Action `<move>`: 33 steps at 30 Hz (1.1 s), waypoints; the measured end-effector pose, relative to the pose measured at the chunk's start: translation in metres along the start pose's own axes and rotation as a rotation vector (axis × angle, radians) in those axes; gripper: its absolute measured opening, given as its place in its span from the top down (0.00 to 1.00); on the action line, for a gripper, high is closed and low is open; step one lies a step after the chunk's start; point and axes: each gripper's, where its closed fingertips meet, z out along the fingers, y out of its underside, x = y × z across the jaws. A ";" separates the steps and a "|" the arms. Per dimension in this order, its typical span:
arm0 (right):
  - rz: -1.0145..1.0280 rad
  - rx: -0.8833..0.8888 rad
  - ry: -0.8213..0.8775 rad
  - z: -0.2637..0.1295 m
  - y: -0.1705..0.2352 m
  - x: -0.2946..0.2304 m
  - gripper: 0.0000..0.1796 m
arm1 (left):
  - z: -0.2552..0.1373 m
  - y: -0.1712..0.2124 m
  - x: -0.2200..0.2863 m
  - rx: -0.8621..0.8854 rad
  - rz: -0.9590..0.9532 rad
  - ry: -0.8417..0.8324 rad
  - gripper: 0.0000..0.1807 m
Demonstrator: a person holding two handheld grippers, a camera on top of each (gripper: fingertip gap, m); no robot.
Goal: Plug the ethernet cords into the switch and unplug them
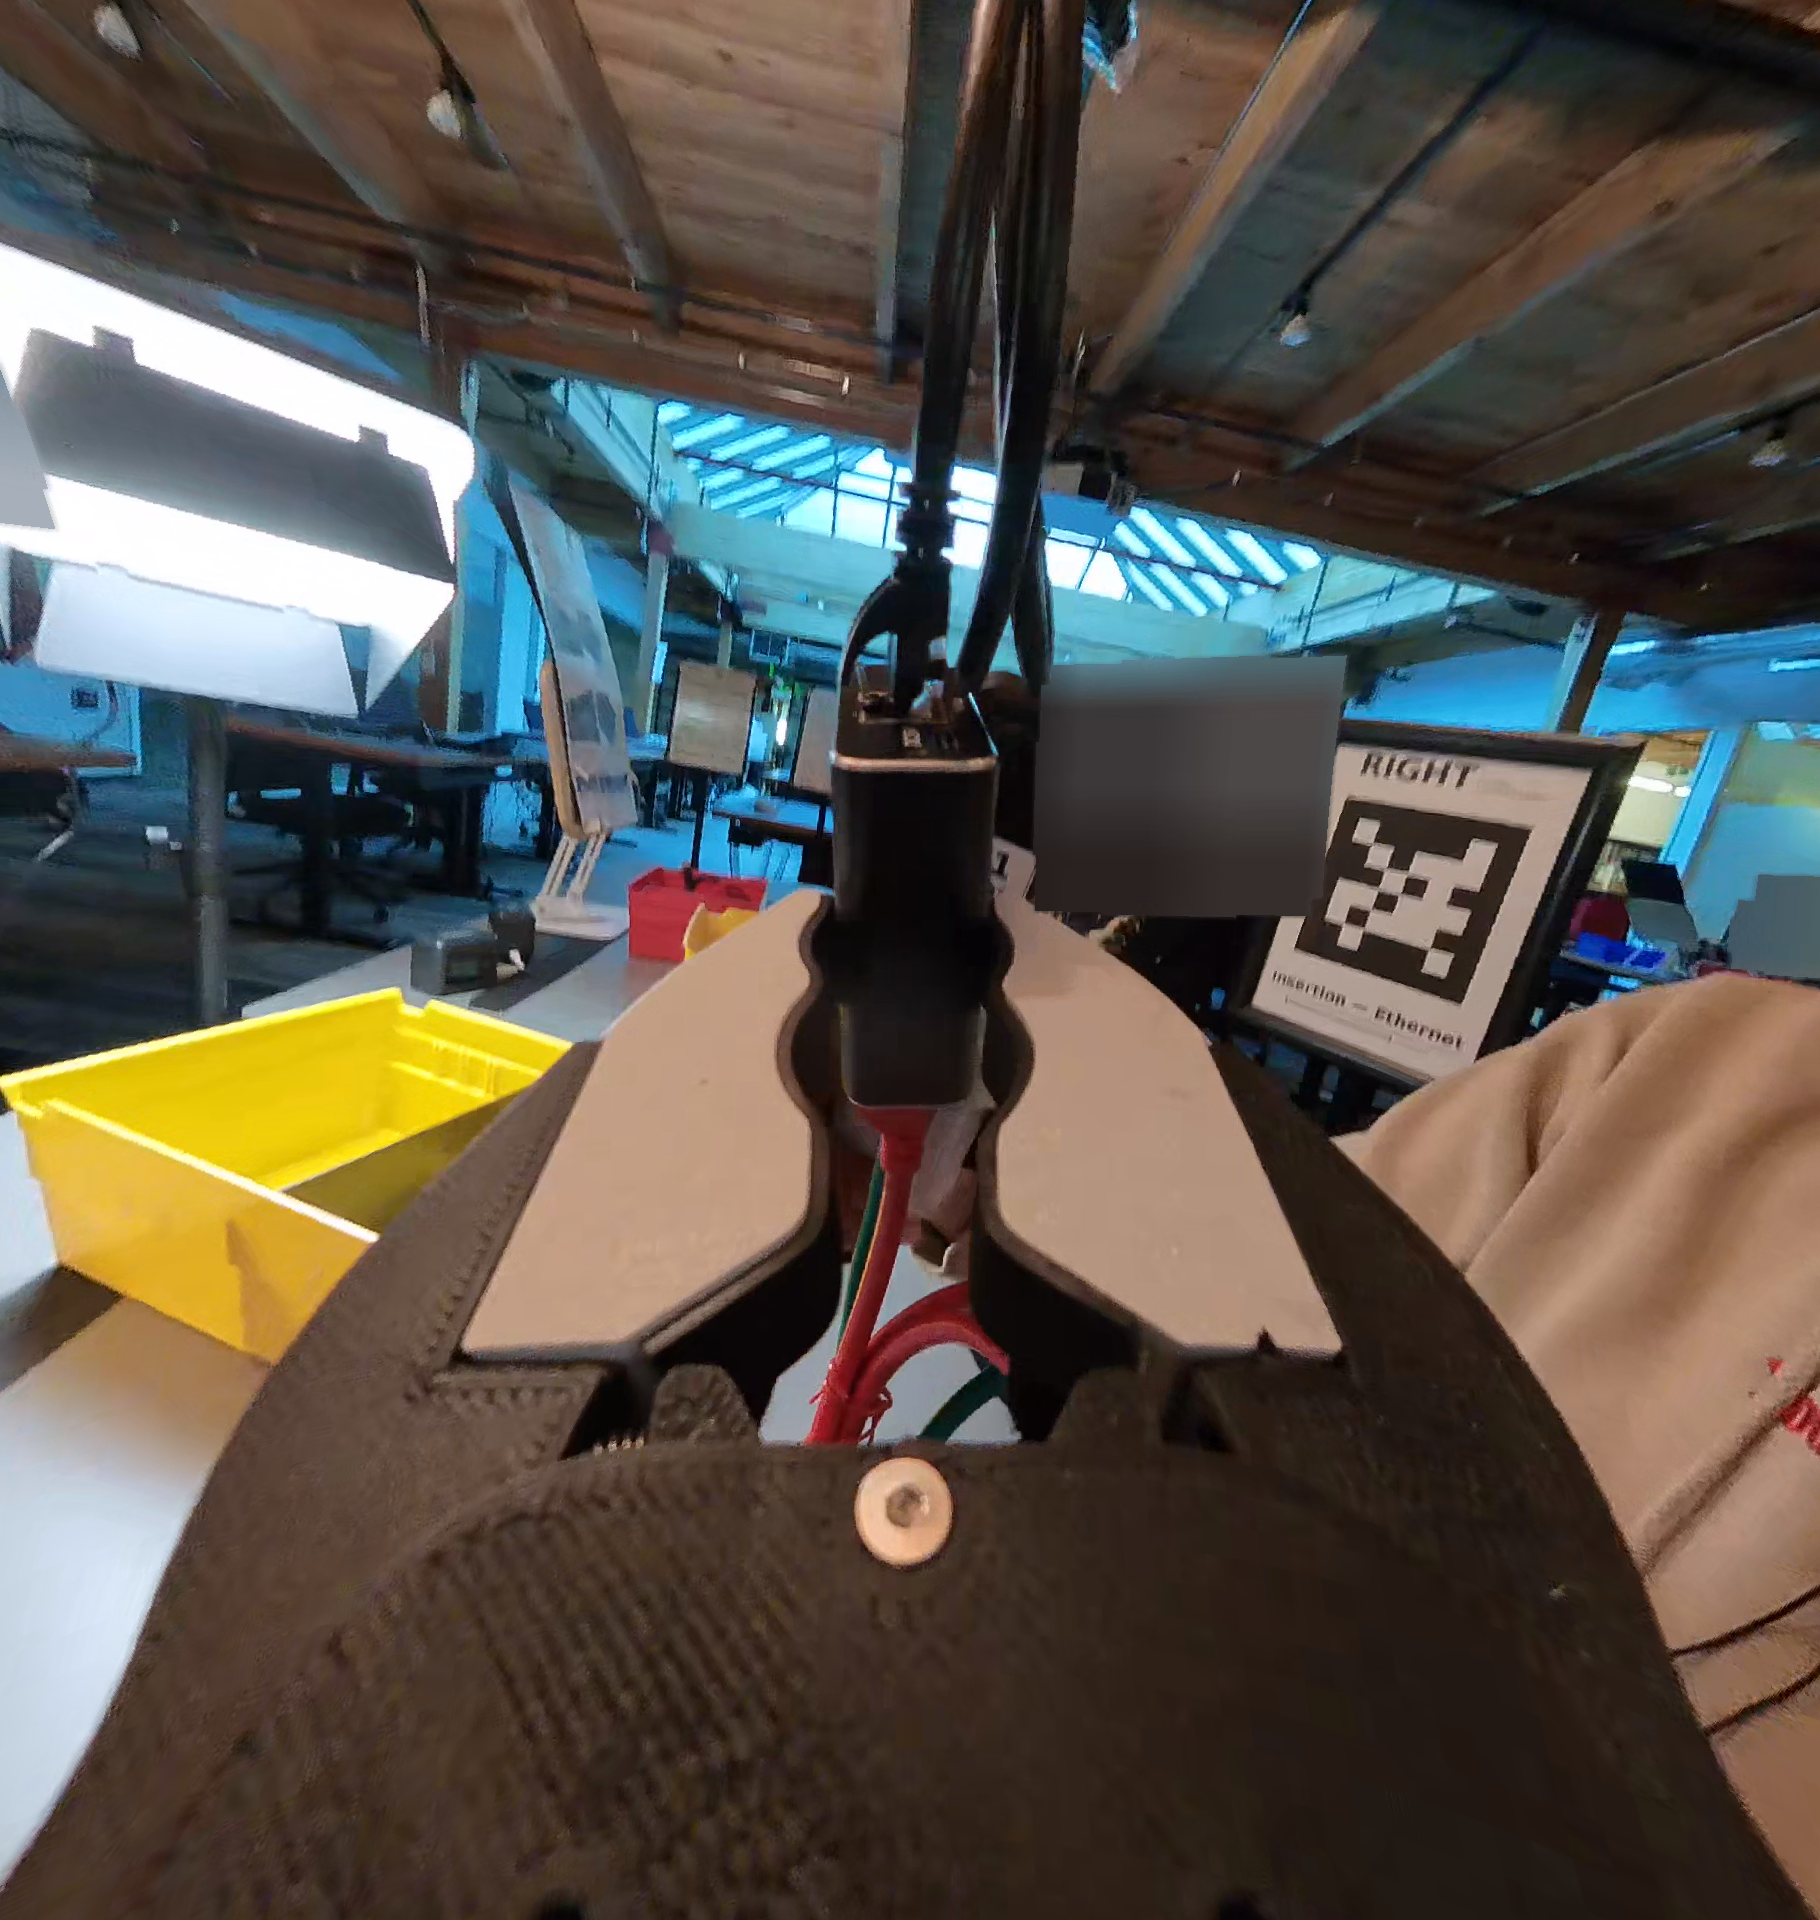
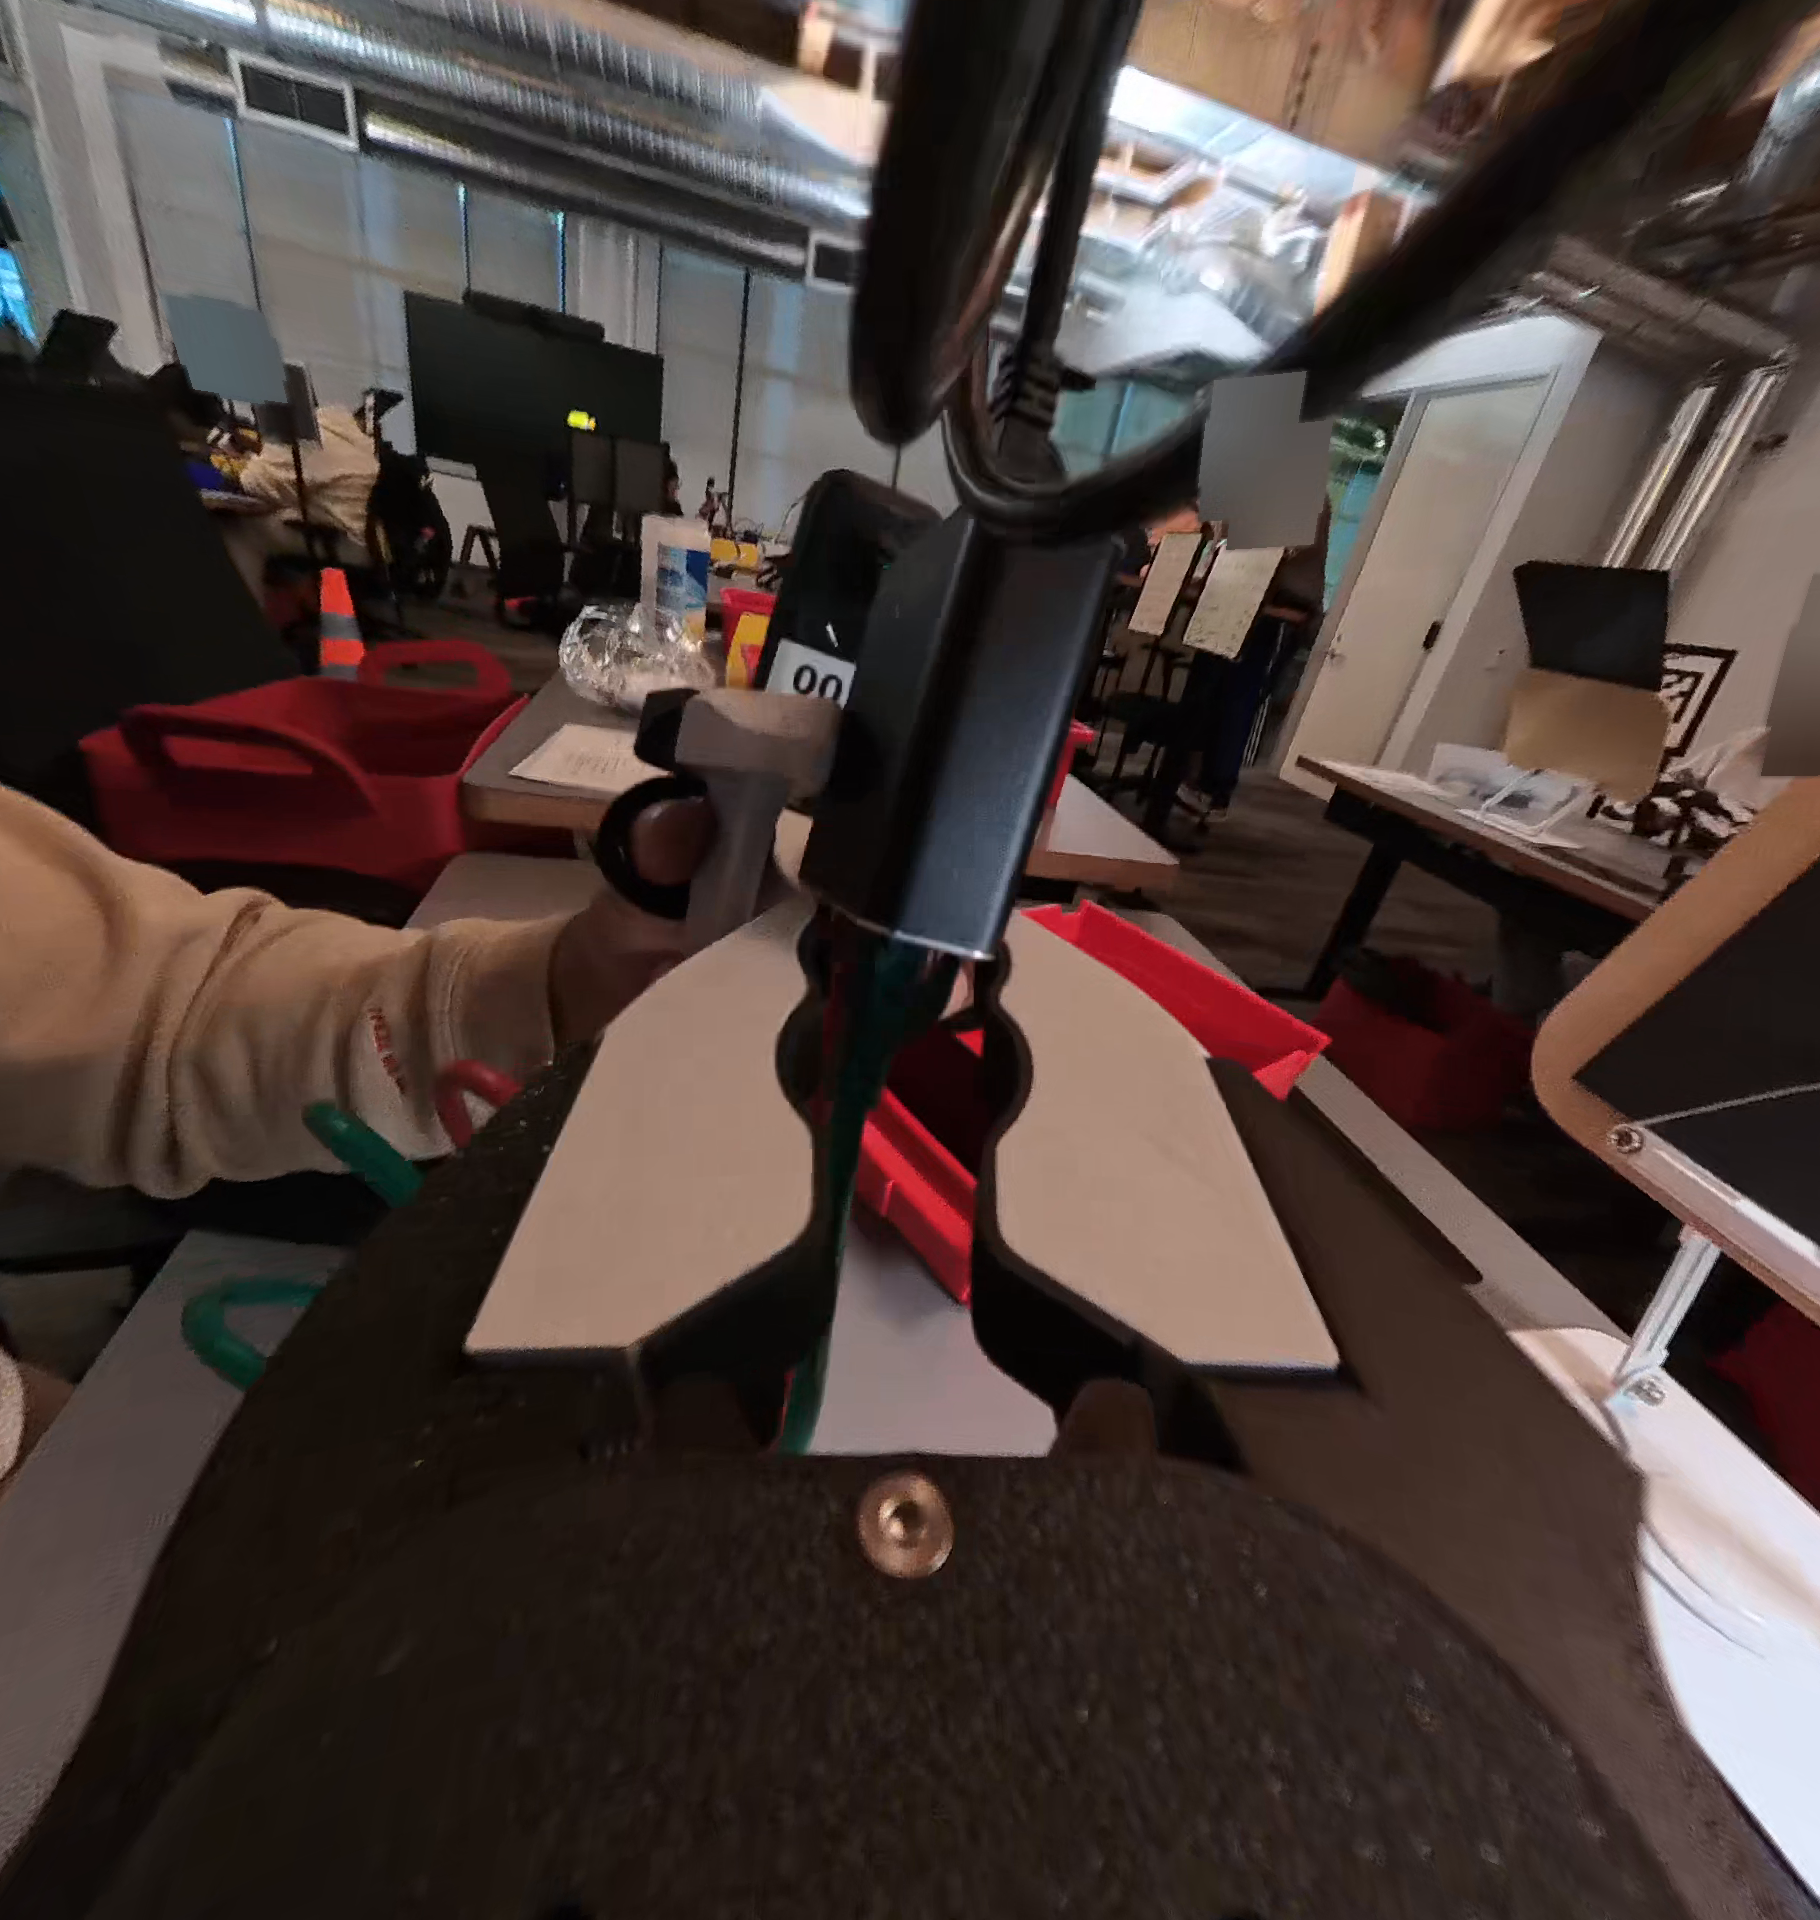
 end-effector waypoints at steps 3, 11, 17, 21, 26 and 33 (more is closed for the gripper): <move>0.036 -0.033 -0.015 -0.002 0.005 0.001 0.88 | -0.001 0.004 -0.004 -0.003 -0.020 -0.010 0.86; -0.073 -0.155 0.229 -0.008 0.019 0.032 0.90 | -0.017 0.007 -0.042 -0.097 0.053 -0.292 0.83; -0.380 -0.277 0.585 -0.036 0.017 0.074 0.90 | -0.025 0.006 -0.051 -0.076 -0.017 -0.351 0.80; -0.630 -0.318 0.750 -0.041 0.011 0.080 0.90 | -0.010 0.018 -0.045 -0.096 -0.026 -0.330 0.75; -0.914 -0.357 0.864 -0.028 0.016 0.070 0.90 | 0.003 0.024 -0.042 -0.026 0.050 -0.405 0.73; -1.085 -0.373 0.881 -0.010 0.035 0.058 0.89 | -0.011 0.022 -0.061 0.095 0.015 -0.557 0.72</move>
